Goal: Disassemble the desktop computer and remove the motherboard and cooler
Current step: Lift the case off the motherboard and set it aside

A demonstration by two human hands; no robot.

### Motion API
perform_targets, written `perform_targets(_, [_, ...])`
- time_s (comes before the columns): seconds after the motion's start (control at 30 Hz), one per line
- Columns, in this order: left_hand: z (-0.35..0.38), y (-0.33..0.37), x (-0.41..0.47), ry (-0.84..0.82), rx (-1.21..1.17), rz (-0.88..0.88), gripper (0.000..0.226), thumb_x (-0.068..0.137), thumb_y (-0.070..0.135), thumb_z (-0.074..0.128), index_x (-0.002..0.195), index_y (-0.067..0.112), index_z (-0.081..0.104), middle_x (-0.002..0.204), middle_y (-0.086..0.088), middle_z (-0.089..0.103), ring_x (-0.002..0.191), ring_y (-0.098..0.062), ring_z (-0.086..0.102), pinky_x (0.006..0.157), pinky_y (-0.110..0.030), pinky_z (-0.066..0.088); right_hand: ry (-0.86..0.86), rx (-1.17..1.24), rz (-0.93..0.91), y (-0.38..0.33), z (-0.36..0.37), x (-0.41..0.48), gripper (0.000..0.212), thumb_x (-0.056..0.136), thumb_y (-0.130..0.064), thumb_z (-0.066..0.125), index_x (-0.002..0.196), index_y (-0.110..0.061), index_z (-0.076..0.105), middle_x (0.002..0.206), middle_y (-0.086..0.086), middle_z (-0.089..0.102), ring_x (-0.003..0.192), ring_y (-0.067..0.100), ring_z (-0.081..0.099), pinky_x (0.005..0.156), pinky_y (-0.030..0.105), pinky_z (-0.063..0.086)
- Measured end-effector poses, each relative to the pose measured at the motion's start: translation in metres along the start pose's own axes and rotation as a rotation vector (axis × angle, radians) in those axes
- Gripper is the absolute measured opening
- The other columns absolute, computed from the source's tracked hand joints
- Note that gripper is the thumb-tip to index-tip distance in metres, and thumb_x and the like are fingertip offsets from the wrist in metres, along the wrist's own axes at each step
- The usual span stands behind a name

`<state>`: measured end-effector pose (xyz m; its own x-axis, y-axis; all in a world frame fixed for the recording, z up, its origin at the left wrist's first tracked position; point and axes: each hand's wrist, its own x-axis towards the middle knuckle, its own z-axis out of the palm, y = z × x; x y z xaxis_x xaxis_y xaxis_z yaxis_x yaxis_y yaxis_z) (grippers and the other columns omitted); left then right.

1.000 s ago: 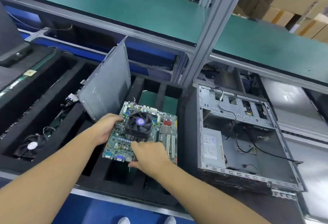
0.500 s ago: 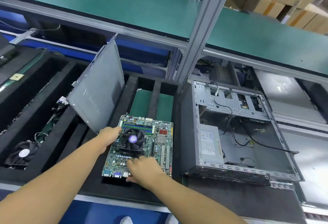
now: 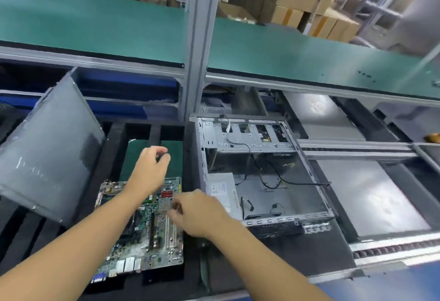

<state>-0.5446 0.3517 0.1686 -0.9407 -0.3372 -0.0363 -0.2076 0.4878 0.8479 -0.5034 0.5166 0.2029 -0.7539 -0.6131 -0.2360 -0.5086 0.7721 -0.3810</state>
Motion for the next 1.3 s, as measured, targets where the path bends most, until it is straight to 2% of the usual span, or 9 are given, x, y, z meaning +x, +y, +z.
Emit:
perform_targets(0.2, [0.072,0.063,0.018,-0.115,0.227,0.211,0.042,0.098,0.028,0.055,0.137,0.015,0.050,0.143,-0.004,0.048,0.130,-0.023,0.046,0.107,-0.038,0.035,0.443,0.366,0.385,0.128,-0.064,-0.029,0.015,0.095,-0.022,0.053,0.088,-0.014,0.063,0.079,0.003,0.066,0.072,0.022,0.060,0.067,0.045,0.053])
perform_targets(0.33, [0.131,0.101,0.024,-0.251,0.349,0.287,0.056,0.097,0.041,0.053,0.147,0.021,0.037,0.145,-0.003,0.047,0.131,-0.025,0.046,0.107,-0.041,0.036,0.205,-0.130,0.588,0.209,-0.064,-0.042,0.033,0.099,-0.028,0.048,0.125,-0.009,0.051,0.129,0.015,0.051,0.122,0.034,0.045,0.094,0.040,0.044])
perform_targets(0.4, [0.164,0.115,0.027,-0.306,0.477,0.285,0.060,0.097,0.046,0.051,0.150,0.027,0.032,0.143,-0.006,0.048,0.129,-0.029,0.045,0.106,-0.043,0.037,0.002,-0.334,0.628,0.232,-0.059,-0.045,0.041,0.099,-0.030,0.046,0.133,-0.008,0.044,0.137,0.019,0.046,0.128,0.037,0.039,0.101,0.041,0.039])
perform_targets(0.67, [0.229,0.116,0.025,-0.043,0.717,0.267,0.047,0.091,0.045,0.059,0.135,0.028,0.052,0.131,0.000,0.048,0.123,-0.023,0.038,0.101,-0.041,0.031,-0.430,-0.035,0.397,0.237,-0.031,0.000,0.040,0.097,-0.003,0.052,0.136,0.003,0.048,0.134,0.020,0.056,0.117,0.035,0.058,0.095,0.041,0.051])
perform_targets(0.77, [0.230,0.118,0.023,-0.129,0.457,0.455,0.028,0.092,0.020,0.064,0.119,0.024,0.067,0.128,0.008,0.059,0.123,-0.015,0.048,0.104,-0.035,0.033,-0.487,0.054,0.377,0.238,-0.027,0.017,0.035,0.097,-0.009,0.059,0.130,0.002,0.057,0.129,0.018,0.061,0.116,0.034,0.059,0.095,0.040,0.052])
perform_targets(0.87, [0.222,0.119,0.014,-0.294,0.276,0.622,0.017,0.085,0.009,0.065,0.092,0.022,0.074,0.101,0.015,0.067,0.095,-0.002,0.061,0.087,-0.024,0.049,-0.568,-0.060,0.348,0.244,-0.031,0.015,0.035,0.094,-0.002,0.056,0.129,0.002,0.057,0.117,0.019,0.061,0.105,0.034,0.061,0.085,0.041,0.052])
perform_targets(1.0, [0.215,0.112,0.009,-0.578,0.469,0.353,0.018,0.081,0.021,0.055,0.073,0.036,0.062,0.078,0.019,0.064,0.076,0.001,0.059,0.066,-0.025,0.046,-0.552,-0.001,0.234,0.262,-0.045,-0.004,0.055,0.095,-0.004,0.048,0.148,-0.012,0.036,0.138,0.015,0.053,0.118,0.034,0.055,0.088,0.037,0.046])
perform_targets(1.17, [0.226,0.117,0.006,-0.837,0.899,0.236,0.025,0.097,0.032,0.046,0.112,0.038,0.065,0.108,0.012,0.065,0.101,-0.016,0.058,0.085,-0.033,0.049,-0.559,0.004,0.121,0.269,-0.074,-0.034,0.046,0.102,-0.019,0.042,0.148,-0.017,0.041,0.153,0.007,0.043,0.134,0.028,0.045,0.103,0.036,0.038])
perform_targets(1.3, [0.217,0.137,0.022,-0.403,0.759,0.418,0.030,0.101,0.033,0.040,0.120,0.039,0.063,0.121,0.012,0.067,0.104,-0.011,0.061,0.084,-0.033,0.051,-0.252,0.127,0.191,0.265,-0.092,-0.055,0.030,0.102,-0.022,0.042,0.127,-0.017,0.058,0.127,0.007,0.063,0.107,0.026,0.061,0.085,0.033,0.047])
